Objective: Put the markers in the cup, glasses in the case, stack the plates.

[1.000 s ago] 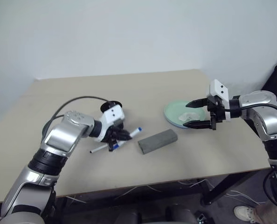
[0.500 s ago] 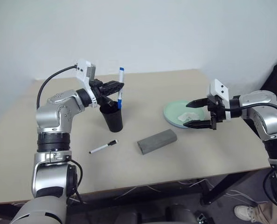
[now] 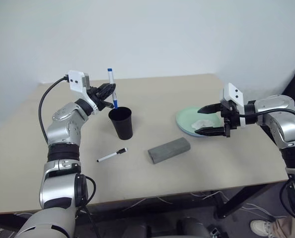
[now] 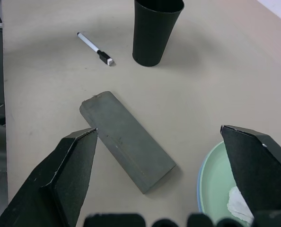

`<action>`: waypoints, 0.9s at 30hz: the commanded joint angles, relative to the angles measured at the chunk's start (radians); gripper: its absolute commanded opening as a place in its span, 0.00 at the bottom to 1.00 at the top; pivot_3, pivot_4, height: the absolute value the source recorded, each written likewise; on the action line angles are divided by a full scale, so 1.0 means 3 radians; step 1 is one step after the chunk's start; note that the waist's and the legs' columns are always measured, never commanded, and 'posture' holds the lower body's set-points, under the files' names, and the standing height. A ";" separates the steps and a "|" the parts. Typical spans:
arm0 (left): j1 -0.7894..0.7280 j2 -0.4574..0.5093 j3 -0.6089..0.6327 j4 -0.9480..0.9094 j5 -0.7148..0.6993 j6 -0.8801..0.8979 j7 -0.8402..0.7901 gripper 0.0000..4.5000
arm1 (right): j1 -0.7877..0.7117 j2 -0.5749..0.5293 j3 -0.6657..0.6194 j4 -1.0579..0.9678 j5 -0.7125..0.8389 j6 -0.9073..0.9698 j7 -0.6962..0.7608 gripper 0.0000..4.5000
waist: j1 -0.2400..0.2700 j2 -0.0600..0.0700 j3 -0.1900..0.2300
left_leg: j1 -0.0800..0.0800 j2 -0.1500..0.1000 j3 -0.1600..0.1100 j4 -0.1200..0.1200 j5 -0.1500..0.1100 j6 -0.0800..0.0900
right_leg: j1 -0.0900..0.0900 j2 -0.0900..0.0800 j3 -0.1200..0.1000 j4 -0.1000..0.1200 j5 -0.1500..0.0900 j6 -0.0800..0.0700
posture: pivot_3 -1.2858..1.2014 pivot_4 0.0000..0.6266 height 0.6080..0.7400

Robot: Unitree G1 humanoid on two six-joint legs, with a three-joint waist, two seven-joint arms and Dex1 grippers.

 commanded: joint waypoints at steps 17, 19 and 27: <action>0.0181 -0.0180 -0.0104 0.0209 0.0154 -0.0500 -0.0031 0.02 | -0.0071 -0.0030 -0.0101 -0.0098 0.0045 0.0012 -0.0020 1.00 | 0.0029 0.0000 0.0000 | 0.0000 0.0000 0.0001 0.0001 0.0000 0.0000 | 0.0000 0.0000 0.0000 0.0000 0.0000 0.0000 | 0.52 0.00 0.94; 0.0211 -0.0187 -0.0124 0.0192 0.0161 -0.0495 -0.0047 0.02 | -0.0076 -0.0028 -0.0098 -0.0092 0.0042 0.0009 -0.0018 1.00 | 0.0030 0.0000 0.0000 | 0.0000 0.0001 0.0001 0.0001 0.0000 0.0000 | -0.0001 0.0000 0.0000 0.0000 0.0000 0.0000 | 0.52 0.00 0.94; 0.0330 -0.0205 -0.0188 0.0113 0.0183 -0.0479 -0.0078 0.02 | -0.0070 -0.0027 -0.0095 -0.0098 0.0043 0.0011 -0.0015 1.00 | 0.0031 0.0000 0.0000 | 0.0000 0.0001 0.0000 0.0000 0.0000 0.0000 | -0.0001 0.0000 -0.0001 0.0000 0.0000 0.0000 | 0.52 0.00 0.94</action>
